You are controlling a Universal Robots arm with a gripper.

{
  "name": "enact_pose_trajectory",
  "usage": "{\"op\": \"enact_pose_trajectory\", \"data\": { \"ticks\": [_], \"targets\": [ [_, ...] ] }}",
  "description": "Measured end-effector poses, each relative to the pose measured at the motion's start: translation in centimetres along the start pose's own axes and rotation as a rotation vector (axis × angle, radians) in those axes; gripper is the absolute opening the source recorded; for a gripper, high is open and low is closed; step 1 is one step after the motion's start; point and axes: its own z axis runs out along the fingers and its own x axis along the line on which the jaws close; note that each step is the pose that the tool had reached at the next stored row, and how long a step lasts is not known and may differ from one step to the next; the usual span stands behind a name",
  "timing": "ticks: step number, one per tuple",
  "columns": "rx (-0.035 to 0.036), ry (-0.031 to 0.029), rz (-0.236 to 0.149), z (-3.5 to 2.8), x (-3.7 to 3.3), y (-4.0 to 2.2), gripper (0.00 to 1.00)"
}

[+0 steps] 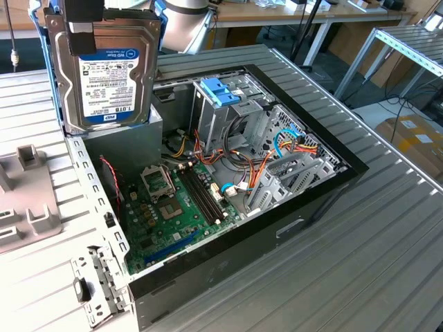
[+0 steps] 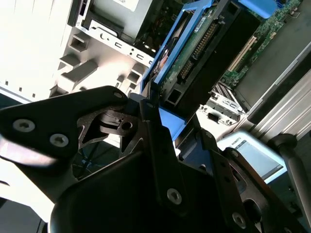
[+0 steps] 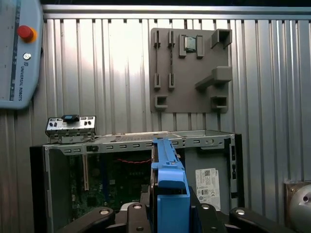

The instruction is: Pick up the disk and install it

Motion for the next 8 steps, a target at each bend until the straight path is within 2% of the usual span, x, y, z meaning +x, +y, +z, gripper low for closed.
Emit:
{"op": "enact_pose_trajectory", "data": {
  "ticks": [8],
  "targets": [
    [0.0, 0.0, 0.0, 0.14, 0.28, -0.48, 0.37]
  ]
}}
